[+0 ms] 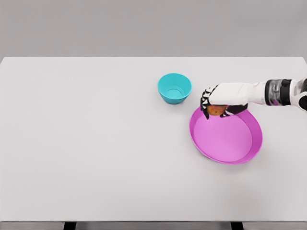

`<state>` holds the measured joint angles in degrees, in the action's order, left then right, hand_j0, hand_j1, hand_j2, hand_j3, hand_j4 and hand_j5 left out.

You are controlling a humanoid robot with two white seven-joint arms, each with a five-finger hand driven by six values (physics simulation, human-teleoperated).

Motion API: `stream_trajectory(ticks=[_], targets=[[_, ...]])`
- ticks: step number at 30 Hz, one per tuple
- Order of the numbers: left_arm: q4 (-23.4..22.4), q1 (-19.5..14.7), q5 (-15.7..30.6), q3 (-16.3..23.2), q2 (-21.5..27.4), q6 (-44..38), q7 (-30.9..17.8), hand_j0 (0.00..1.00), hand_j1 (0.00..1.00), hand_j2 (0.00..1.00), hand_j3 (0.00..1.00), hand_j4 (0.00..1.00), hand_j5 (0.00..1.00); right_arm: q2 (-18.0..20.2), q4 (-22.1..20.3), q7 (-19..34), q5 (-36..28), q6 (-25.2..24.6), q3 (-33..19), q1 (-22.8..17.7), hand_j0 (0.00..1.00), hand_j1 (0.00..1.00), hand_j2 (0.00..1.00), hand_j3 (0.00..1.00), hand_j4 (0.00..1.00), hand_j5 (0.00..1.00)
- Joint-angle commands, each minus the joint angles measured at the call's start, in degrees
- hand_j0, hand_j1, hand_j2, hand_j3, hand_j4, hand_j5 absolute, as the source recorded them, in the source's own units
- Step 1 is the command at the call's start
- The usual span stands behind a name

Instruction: Put the apple from the pink plate into the blue bowl with your right arm

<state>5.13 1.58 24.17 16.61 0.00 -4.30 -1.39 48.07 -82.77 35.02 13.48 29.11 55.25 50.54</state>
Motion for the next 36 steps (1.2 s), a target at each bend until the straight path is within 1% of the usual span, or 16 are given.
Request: stream_trajectory(ticks=[1,6,8,10,11,13,15,22,25,30,31,35,36], targets=[[-0.04,0.0,0.0,0.01,0.0,0.0,-0.01,1.0,1.0,1.0,1.0,1.0,1.0,-1.4,0.59,-0.02,-0.3,-0.2,-0.32,0.17,0.41,0.41,0.41,0.41,0.41,0.41],[-0.04,0.0,0.0,0.01,0.0,0.0,-0.01,1.0,1.0,1.0,1.0,1.0,1.0,-4.83,3.67,-0.02,-0.38,-0.2,-0.41,3.16,0.41,0.41,0.41,0.41,0.41,0.41],[-0.04,0.0,-0.08,0.01,0.0,0.0,-0.01,1.0,1.0,1.0,1.0,1.0,1.0,-5.97,4.28,-0.02,-0.38,-0.28,-0.41,3.96,0.41,0.41,0.41,0.41,0.41,0.41],[-0.04,0.0,0.0,0.01,0.0,0.0,-0.01,1.0,1.0,1.0,1.0,1.0,1.0,-6.5,5.43,-0.02,-0.38,-0.28,-0.41,4.92,0.41,0.41,0.41,0.41,0.41,0.41],[-0.04,0.0,0.0,0.01,0.0,0.0,-0.01,1.0,1.0,1.0,1.0,1.0,1.0,-7.81,6.13,-0.02,-0.38,-0.28,-0.32,5.45,0.41,0.41,0.41,0.41,0.41,0.41],[-0.04,0.0,0.0,0.01,0.0,0.0,-0.01,1.0,1.0,1.0,1.0,1.0,1.0,-9.05,7.53,-0.02,-0.3,-0.2,-0.32,6.59,0.41,0.41,0.41,0.41,0.41,0.41],[0.05,0.0,0.0,0.01,0.0,0.0,-0.01,1.0,1.0,1.0,1.0,1.0,1.0,-10.71,9.99,-0.02,-0.3,0.07,-0.23,7.56,0.41,0.41,0.41,0.41,0.41,0.41],[-0.04,0.0,0.0,0.01,0.0,0.0,-0.01,1.0,1.0,1.0,1.0,1.0,1.0,-15.72,15.36,-0.02,0.05,0.51,0.03,10.46,0.41,0.41,0.41,0.41,0.41,0.41],[-0.04,0.0,0.0,0.01,0.0,0.0,-0.01,1.0,1.0,1.0,1.0,1.0,1.0,-18.1,18.34,-0.02,0.23,0.77,0.21,11.51,0.41,0.41,0.41,0.41,0.41,0.41],[0.05,0.0,0.0,0.01,0.0,0.0,-0.01,1.0,1.0,1.0,1.0,1.0,1.0,-22.76,25.81,-0.02,0.67,3.05,0.65,13.36,0.41,0.41,0.41,0.41,0.41,0.41],[0.05,0.0,0.0,0.01,0.0,0.0,-0.01,1.0,1.0,1.0,1.0,1.0,1.0,-23.11,26.87,-0.02,0.67,3.23,1.08,13.71,0.41,0.41,0.41,0.41,0.41,0.41],[-0.04,0.0,0.0,0.01,0.0,0.0,-0.01,1.0,1.0,1.0,1.0,1.0,1.0,-24.78,28.72,-0.02,1.28,3.32,1.44,13.89,0.41,0.41,0.41,0.41,0.41,0.41],[0.05,0.0,0.0,0.01,0.0,0.0,-0.01,1.0,1.0,1.0,1.0,1.0,1.0,-25.48,29.77,-0.02,1.46,3.41,1.44,13.89,0.41,0.41,0.41,0.41,0.41,0.41]])
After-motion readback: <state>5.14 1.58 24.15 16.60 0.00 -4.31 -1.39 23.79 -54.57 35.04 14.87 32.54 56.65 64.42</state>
